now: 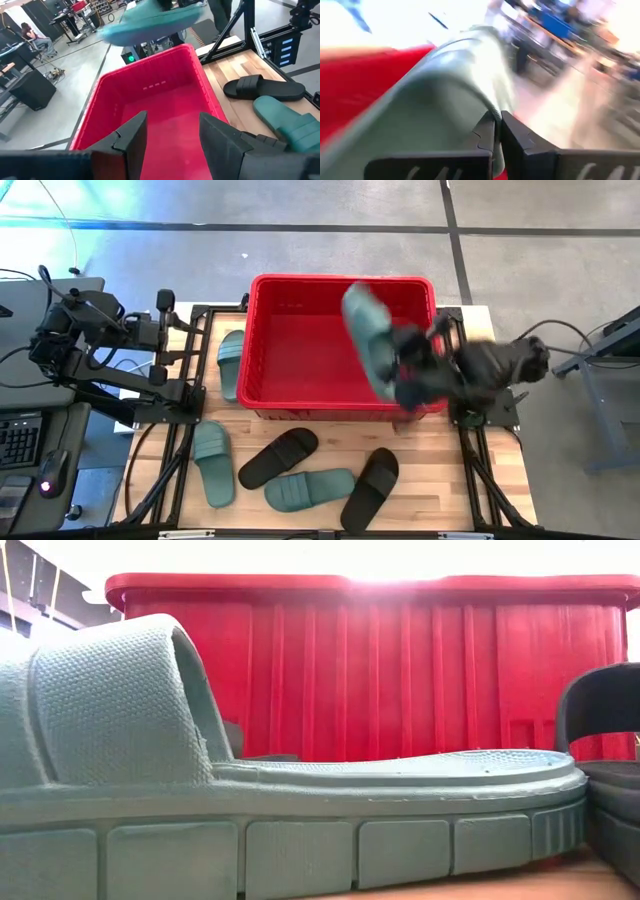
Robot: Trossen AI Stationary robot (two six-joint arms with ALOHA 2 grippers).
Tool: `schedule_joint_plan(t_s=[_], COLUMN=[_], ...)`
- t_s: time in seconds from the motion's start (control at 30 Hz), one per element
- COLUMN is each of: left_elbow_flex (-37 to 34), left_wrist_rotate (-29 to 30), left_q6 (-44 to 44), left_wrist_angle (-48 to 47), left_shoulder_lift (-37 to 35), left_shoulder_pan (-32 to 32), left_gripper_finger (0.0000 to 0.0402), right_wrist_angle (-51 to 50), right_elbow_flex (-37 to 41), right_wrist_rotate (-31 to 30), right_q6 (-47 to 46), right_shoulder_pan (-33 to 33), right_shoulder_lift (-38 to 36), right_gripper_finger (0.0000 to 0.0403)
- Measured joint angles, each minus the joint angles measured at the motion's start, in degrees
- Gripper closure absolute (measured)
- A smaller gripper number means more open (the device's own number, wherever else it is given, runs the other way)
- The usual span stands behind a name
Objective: Pick and place slides into bin
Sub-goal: Put the green slide in the red bin
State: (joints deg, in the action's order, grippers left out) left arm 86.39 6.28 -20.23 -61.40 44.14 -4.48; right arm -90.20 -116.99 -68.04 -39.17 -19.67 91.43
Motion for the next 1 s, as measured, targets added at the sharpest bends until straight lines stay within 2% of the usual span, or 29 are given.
schedule_joint_plan(t_s=[0.17,0.3,0.47,0.6,0.73,0.87,1.0], left_elbow_flex=[0.00,0.00,0.00,0.00,0.00,0.00,0.01], left_wrist_rotate=[-0.01,0.23,0.87,1.41,2.79,2.97,3.44], left_q6=[0.00,0.00,0.00,0.00,-0.02,0.00,-0.02], left_wrist_angle=[0.02,-0.03,-0.06,-0.06,-0.15,-0.16,-0.19], left_shoulder_lift=[-0.02,0.00,0.00,-0.02,0.00,-0.02,0.00], left_shoulder_pan=[0.00,-0.01,-0.01,-0.01,-0.01,-0.01,-0.01], left_gripper_finger=[0.0240,0.0240,0.0240,0.0240,0.0240,0.0240,0.0240], right_wrist_angle=[0.28,0.32,5.42,18.75,26.15,26.69,32.40], right_elbow_flex=[11.75,21.94,32.27,40.34,47.49,52.64,56.09], right_wrist_rotate=[13.09,13.77,15.26,18.27,22.84,23.39,24.12], right_q6=[3.62,5.27,15.29,26.94,28.94,29.29,34.62], right_shoulder_pan=[16.53,24.21,28.93,31.84,35.66,39.19,41.43], right_shoulder_lift=[-0.60,-0.78,-0.78,-0.76,-0.76,-0.76,-0.78], right_gripper_finger=[0.0403,0.0403,0.0403,0.0403,0.0403,0.0403,0.0403])
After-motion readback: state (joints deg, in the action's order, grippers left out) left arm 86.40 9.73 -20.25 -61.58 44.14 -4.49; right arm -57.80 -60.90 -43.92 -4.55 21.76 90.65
